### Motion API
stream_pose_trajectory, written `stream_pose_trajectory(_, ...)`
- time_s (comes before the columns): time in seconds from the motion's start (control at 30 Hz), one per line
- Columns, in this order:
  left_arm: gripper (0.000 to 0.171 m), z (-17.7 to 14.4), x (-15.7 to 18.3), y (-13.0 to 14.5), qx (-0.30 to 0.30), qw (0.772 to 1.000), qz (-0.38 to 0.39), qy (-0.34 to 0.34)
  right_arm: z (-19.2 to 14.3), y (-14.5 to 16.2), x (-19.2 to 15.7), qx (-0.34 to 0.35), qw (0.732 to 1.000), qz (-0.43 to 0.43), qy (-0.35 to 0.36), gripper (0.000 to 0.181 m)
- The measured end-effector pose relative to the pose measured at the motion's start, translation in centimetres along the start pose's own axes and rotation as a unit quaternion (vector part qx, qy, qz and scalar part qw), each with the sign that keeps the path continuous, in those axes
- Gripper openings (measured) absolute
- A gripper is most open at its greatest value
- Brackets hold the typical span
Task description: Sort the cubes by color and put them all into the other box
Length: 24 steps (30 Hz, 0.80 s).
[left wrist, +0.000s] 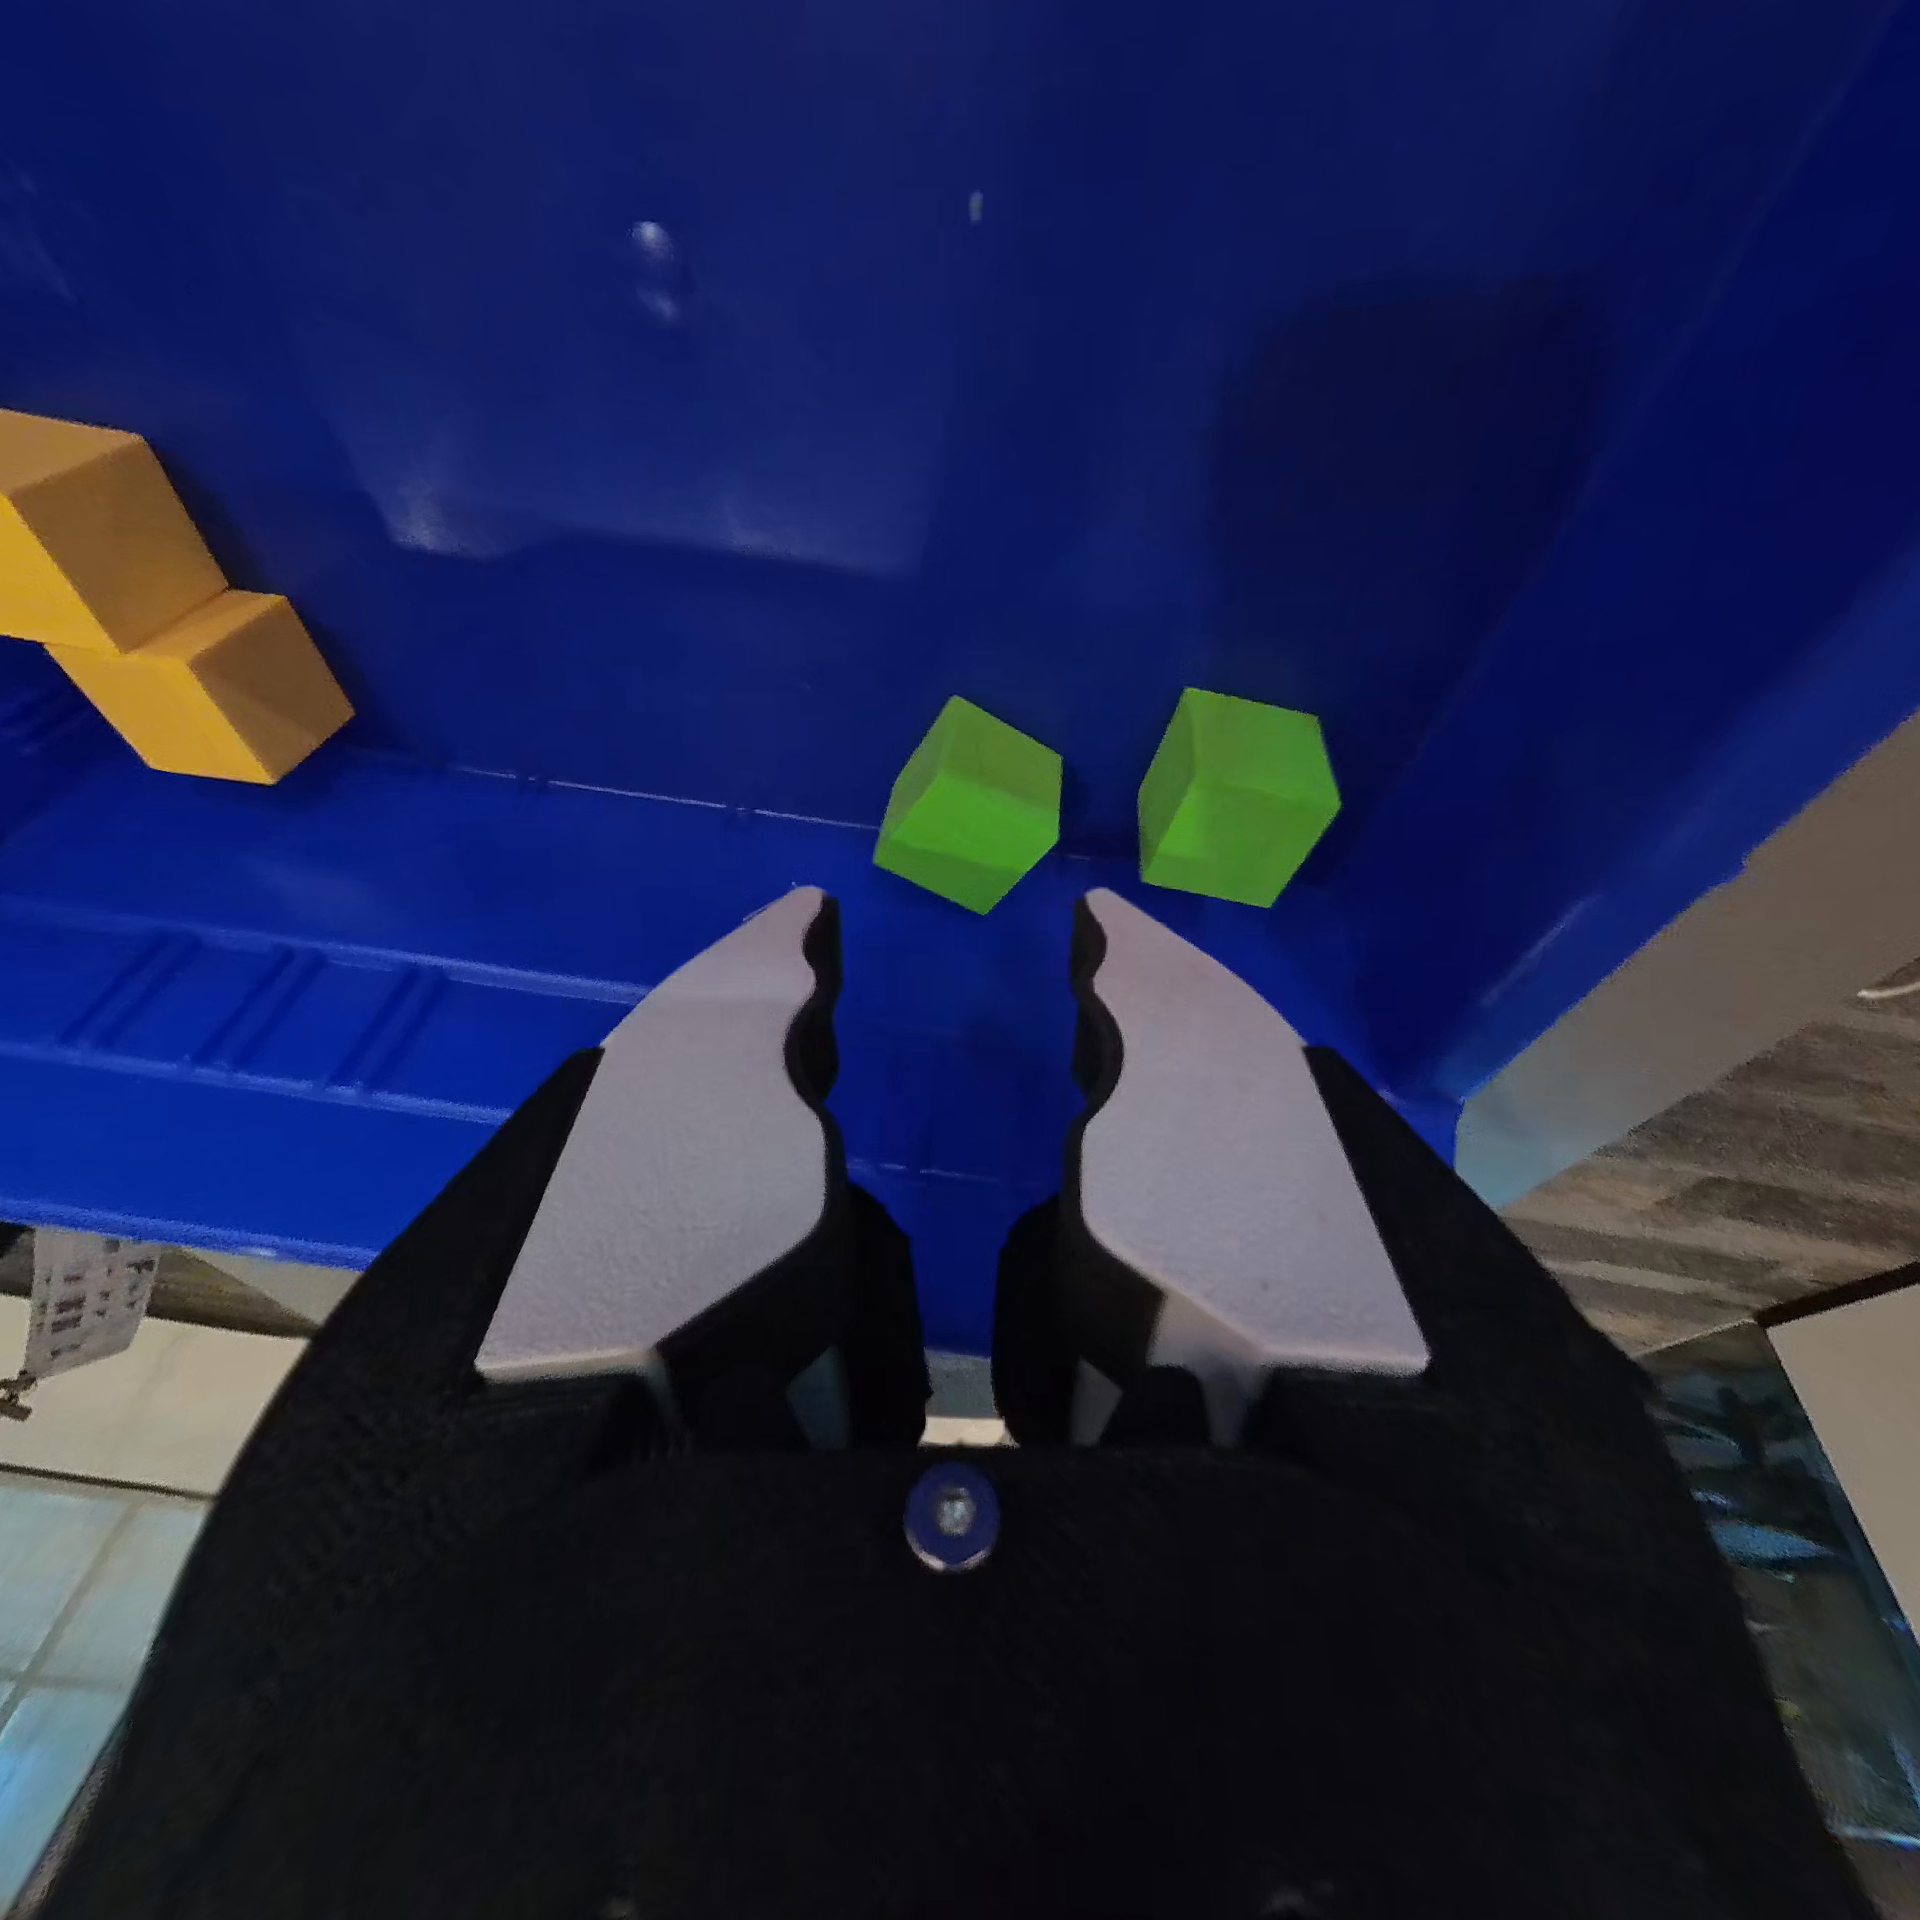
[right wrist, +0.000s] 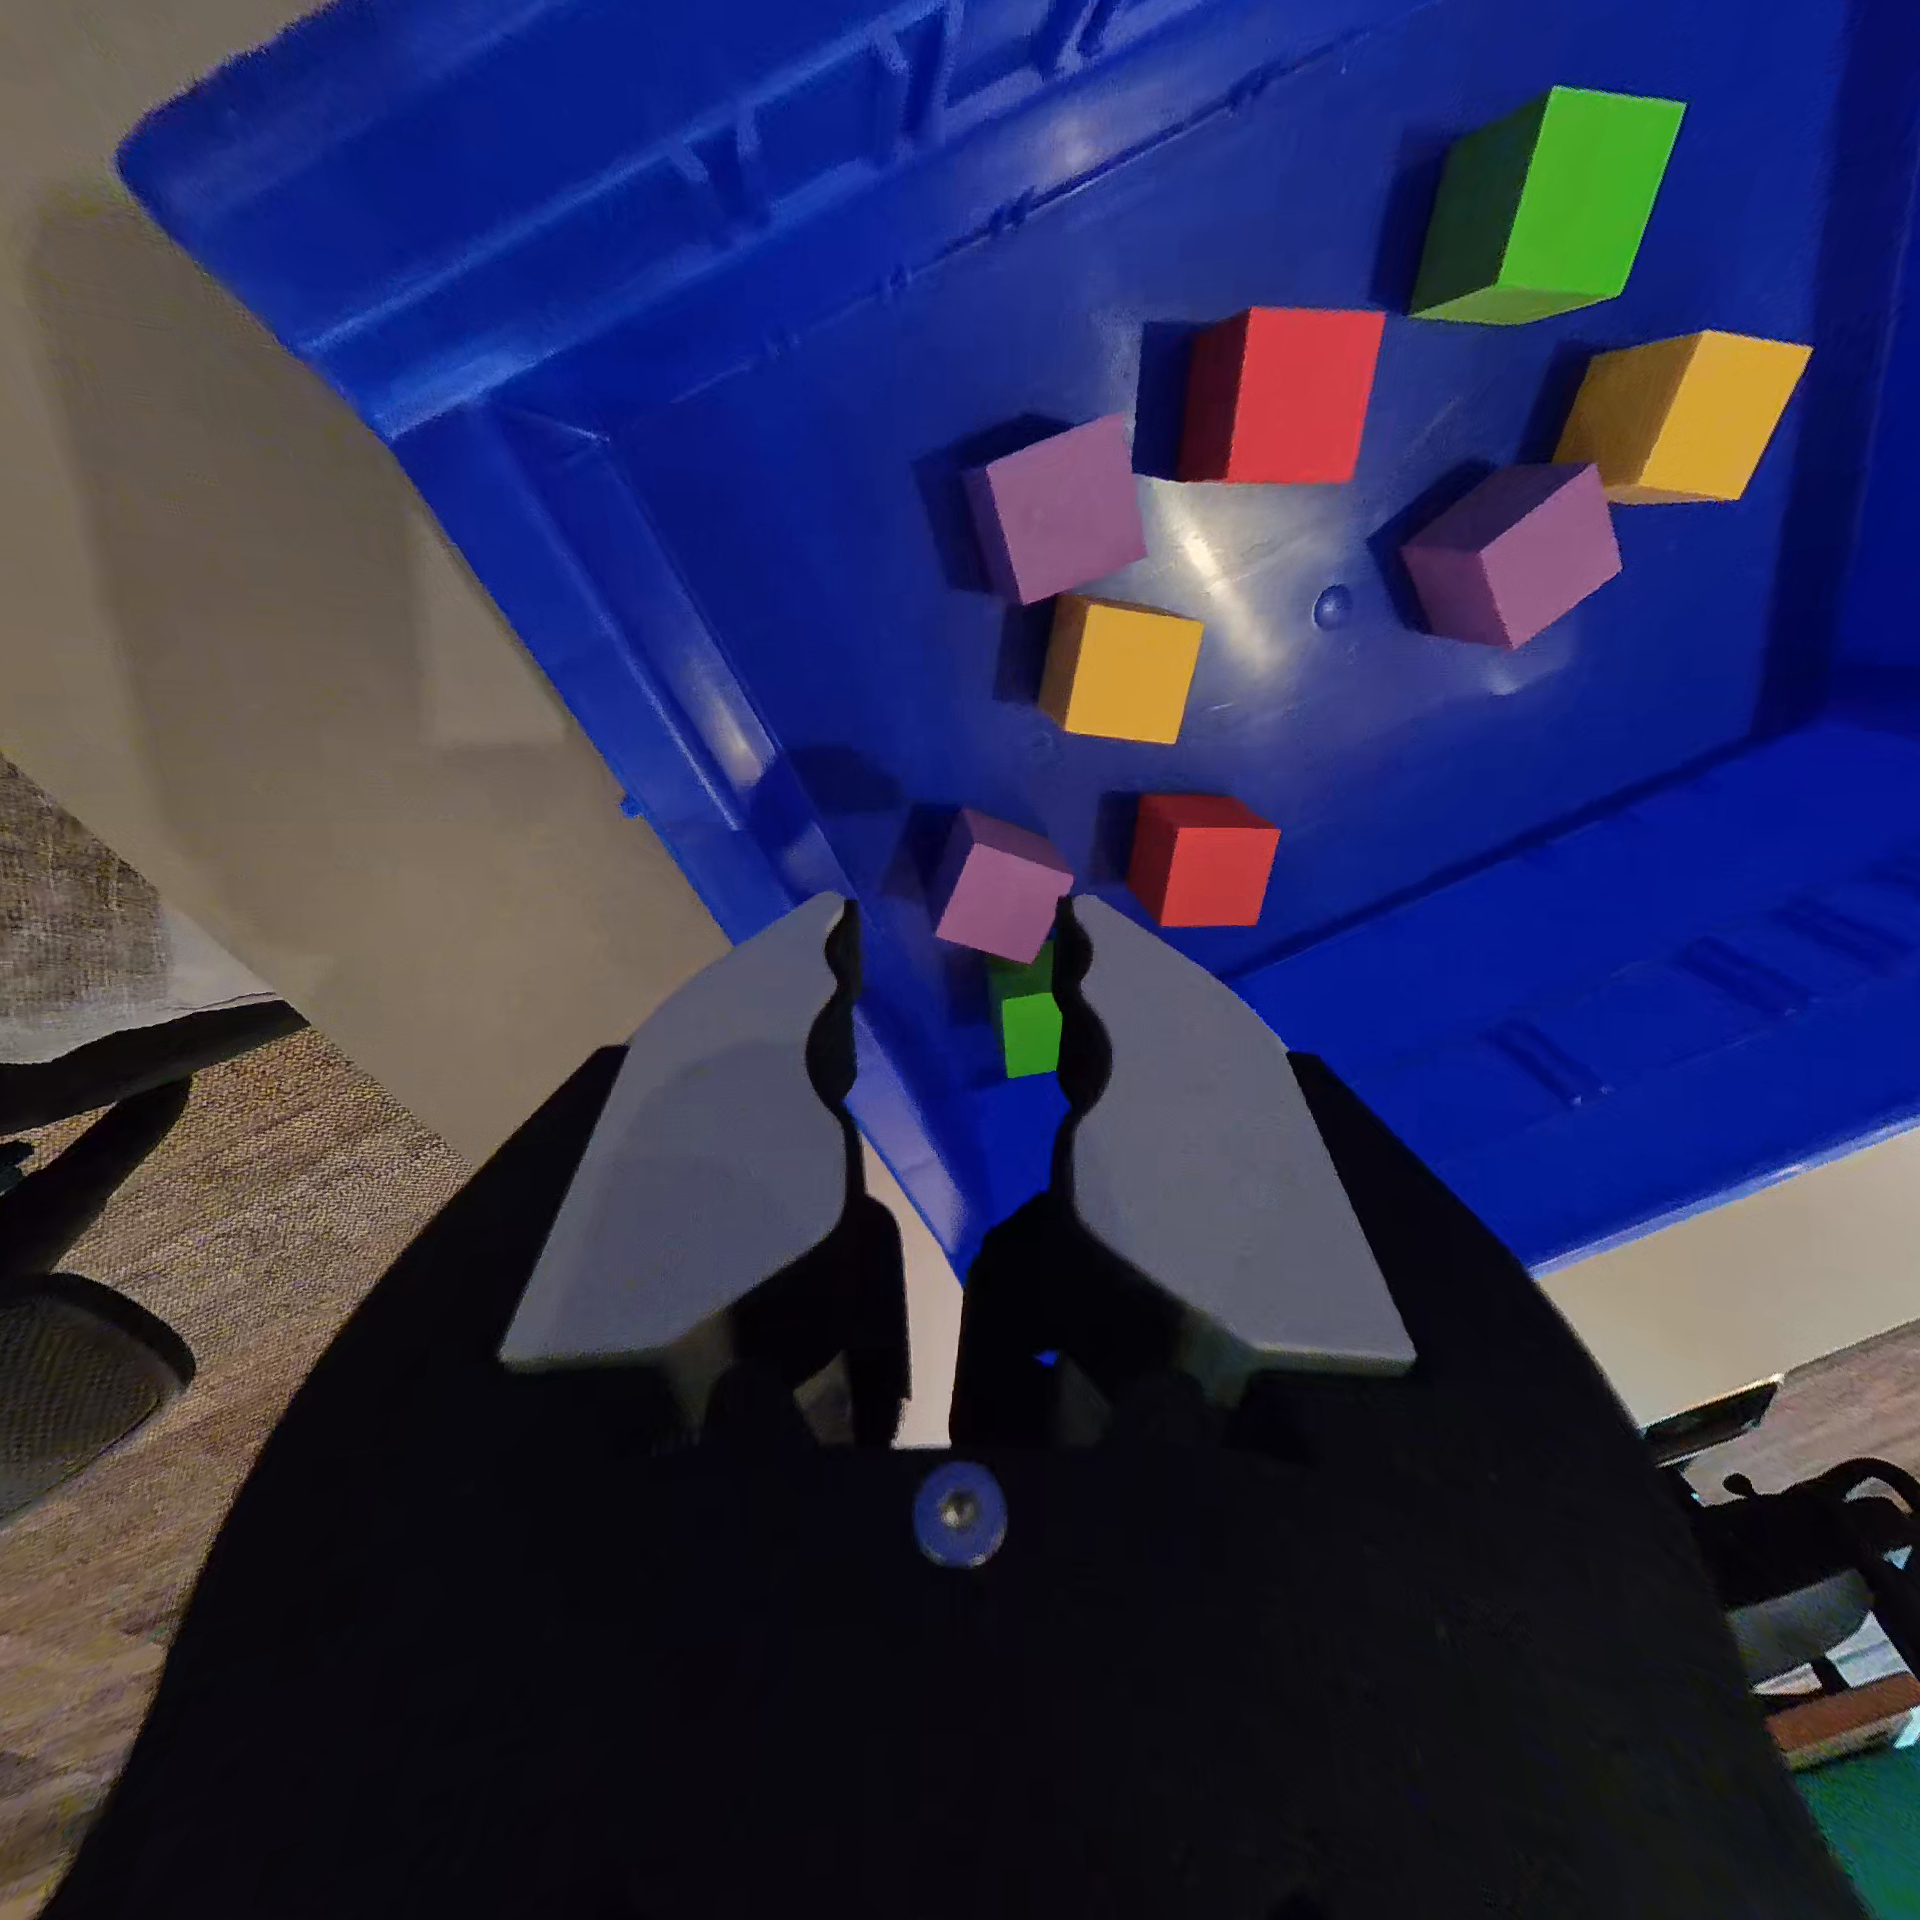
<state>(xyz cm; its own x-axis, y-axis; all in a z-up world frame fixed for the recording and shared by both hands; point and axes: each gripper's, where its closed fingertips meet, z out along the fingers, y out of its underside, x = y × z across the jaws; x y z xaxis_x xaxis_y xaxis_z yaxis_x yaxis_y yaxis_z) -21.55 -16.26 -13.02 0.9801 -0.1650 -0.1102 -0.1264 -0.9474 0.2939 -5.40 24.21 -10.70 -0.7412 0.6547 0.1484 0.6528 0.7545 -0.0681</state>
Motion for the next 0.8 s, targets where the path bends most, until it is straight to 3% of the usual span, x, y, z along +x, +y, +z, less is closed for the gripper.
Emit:
stream_pose_trajectory(0.27, 0.046, 1.8, -0.1, -0.4, -0.019, 0.999, 0.038, -0.015, 0.1, -0.6, -0.7, 0.007, 1.000, -0.010, 0.000, 0.035)
stream_pose_trajectory(0.47, 0.035, 2.3, -0.5, -0.4, -0.045, 0.999, 0.030, -0.006, -0.2, -0.3, -0.7, 0.009, 1.000, -0.014, 0.005, 0.034)
stream_pose_trajectory(0.53, 0.034, 1.5, -0.8, -1.0, -0.011, 1.000, 0.007, 0.002, -0.5, -0.3, -0.7, 0.012, 1.000, -0.017, 0.014, 0.033)
stream_pose_trajectory(0.6, 0.034, -0.2, -0.5, -2.6, 0.078, 0.995, -0.044, 0.051, -1.2, -0.5, -0.6, 0.028, 0.999, -0.017, 0.026, 0.033)
stream_pose_trajectory(0.63, 0.034, -1.6, 0.0, -3.6, 0.138, 0.983, -0.073, 0.094, -1.8, -0.9, -0.6, 0.047, 0.998, -0.019, 0.038, 0.033)
stream_pose_trajectory(0.7, 0.033, -5.5, 1.0, -5.8, 0.276, 0.935, -0.115, 0.193, -3.5, -2.1, -0.7, 0.111, 0.992, -0.017, 0.056, 0.033)
stream_pose_trajectory(0.8, 0.033, -12.8, 2.6, -7.7, 0.453, 0.814, -0.127, 0.339, -7.0, -5.6, -0.9, 0.259, 0.959, -0.038, 0.109, 0.039)
